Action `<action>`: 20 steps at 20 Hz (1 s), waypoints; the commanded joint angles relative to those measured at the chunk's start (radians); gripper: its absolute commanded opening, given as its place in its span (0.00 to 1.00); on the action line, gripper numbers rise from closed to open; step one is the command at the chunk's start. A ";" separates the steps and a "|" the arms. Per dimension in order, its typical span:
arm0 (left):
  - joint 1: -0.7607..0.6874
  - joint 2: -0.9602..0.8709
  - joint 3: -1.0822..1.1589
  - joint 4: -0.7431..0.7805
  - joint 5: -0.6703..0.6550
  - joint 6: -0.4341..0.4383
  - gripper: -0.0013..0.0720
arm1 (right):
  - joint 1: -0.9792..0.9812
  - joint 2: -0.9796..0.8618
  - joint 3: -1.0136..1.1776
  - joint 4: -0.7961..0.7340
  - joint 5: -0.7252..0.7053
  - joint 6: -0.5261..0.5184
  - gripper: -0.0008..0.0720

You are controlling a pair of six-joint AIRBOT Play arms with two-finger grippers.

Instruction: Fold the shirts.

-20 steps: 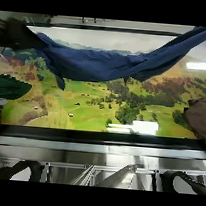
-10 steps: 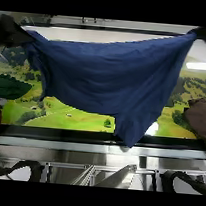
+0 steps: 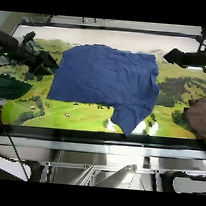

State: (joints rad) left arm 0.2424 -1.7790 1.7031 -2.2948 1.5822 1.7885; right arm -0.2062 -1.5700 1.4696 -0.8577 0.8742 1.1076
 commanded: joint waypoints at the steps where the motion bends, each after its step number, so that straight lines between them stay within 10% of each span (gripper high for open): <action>1: 0.077 0.020 -0.072 0.051 0.096 -0.016 0.99 | -0.112 0.048 -0.046 -0.011 0.238 0.087 0.84; 8: 0.128 0.112 -0.318 0.296 -0.198 -0.005 0.97 | -0.228 0.261 -0.505 0.008 0.285 0.092 0.76; 20: -0.033 -0.283 -0.005 0.167 -0.097 -0.005 0.96 | -0.229 0.439 -0.661 0.032 0.280 0.067 0.76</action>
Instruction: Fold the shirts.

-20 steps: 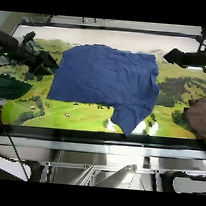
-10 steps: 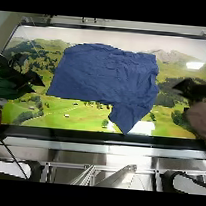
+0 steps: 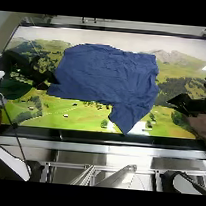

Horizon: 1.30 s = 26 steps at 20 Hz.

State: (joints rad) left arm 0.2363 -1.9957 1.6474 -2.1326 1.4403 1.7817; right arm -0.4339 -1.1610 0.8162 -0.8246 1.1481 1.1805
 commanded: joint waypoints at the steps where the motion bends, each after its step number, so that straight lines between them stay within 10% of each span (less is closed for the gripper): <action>1: -0.026 -0.069 0.053 -0.017 0.066 0.013 0.69 | -0.001 0.035 -0.008 -0.006 0.012 -0.006 0.76; 3: -0.015 -0.068 0.054 -0.073 0.100 0.054 0.25 | -0.001 0.034 -0.010 -0.045 0.041 0.004 0.76; 5: -0.009 -0.068 0.053 -0.090 0.128 0.071 0.06 | -0.001 0.034 -0.040 -0.108 0.042 0.070 0.76; 14: -0.009 -0.068 0.053 -0.096 0.191 0.080 0.06 | 0.039 -0.217 -0.215 0.407 -0.041 -0.148 0.74; 21: -0.011 -0.068 0.053 -0.096 0.205 0.080 0.06 | 0.192 -0.379 -0.193 0.517 -0.157 -0.200 0.67; 22: -0.011 -0.068 0.053 -0.096 0.204 0.080 0.06 | 0.195 -0.379 -0.186 0.532 -0.156 -0.212 0.59; 24: -0.011 -0.068 0.054 -0.097 0.210 0.080 0.06 | 0.198 -0.378 -0.172 0.606 -0.141 -0.282 0.07; 26: -0.011 -0.051 0.054 -0.103 0.257 0.101 0.06 | 0.182 -0.361 -0.148 0.692 -0.061 -0.355 0.04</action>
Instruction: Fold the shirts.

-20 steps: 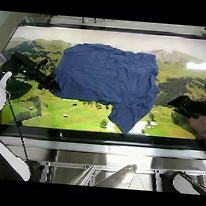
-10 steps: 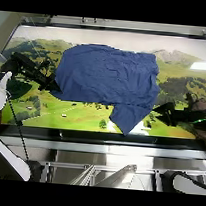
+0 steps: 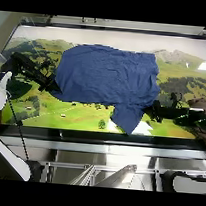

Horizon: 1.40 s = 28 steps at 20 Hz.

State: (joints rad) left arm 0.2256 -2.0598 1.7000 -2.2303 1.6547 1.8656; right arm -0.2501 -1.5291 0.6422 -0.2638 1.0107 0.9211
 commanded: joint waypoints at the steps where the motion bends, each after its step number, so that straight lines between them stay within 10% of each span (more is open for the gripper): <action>1: 0.005 0.039 0.001 -0.034 0.068 0.037 0.06 | -0.023 0.035 0.036 0.134 0.108 -0.103 0.03; 9: 0.166 0.541 0.001 -0.488 0.113 0.206 0.06 | -0.526 0.668 0.051 0.201 0.469 -0.080 0.03; 17: 0.384 1.095 0.006 -0.650 0.091 0.291 0.06 | -0.634 0.956 0.298 0.782 0.538 -0.197 0.03; 22: 0.429 1.070 0.164 -0.650 0.091 0.249 0.06 | -0.633 0.737 0.778 0.644 0.459 -0.154 0.03; 28: 0.300 0.832 0.080 -0.607 0.072 0.195 0.06 | -0.456 0.551 0.774 0.214 0.410 -0.123 0.03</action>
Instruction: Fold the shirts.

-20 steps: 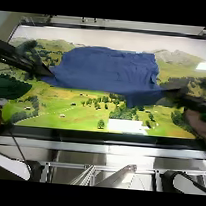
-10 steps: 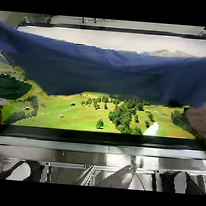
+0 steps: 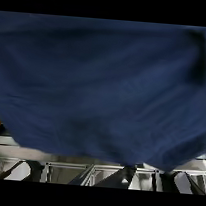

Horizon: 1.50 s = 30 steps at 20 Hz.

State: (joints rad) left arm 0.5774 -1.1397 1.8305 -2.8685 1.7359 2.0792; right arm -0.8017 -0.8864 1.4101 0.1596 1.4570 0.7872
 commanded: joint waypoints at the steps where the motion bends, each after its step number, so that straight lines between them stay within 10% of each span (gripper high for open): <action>1: -0.067 -0.119 -0.097 0.066 -0.020 -0.018 0.06 | 0.152 -0.134 -0.020 -0.266 -0.063 0.001 0.03; 5: -0.123 -0.307 -0.282 0.116 -0.055 0.008 0.06 | 0.356 -0.393 -0.097 -0.416 -0.203 -0.037 0.03; 13: -0.143 -0.793 -0.180 0.208 -0.229 -0.024 0.06 | 0.456 -0.861 -0.093 -0.256 -0.359 -0.138 0.03; 23: -0.233 -1.083 0.138 0.315 -0.209 -0.200 0.06 | 0.454 -1.005 -0.094 -0.282 -0.325 -0.066 0.03; 30: -0.247 -1.082 0.133 0.419 -0.012 -0.308 0.06 | 0.454 -1.006 -0.094 -0.591 -0.225 0.143 0.03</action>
State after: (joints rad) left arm 0.3370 -2.2166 1.9575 -2.4821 1.6444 1.8305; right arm -0.3485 -1.8893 1.3170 -0.2836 1.1931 0.8368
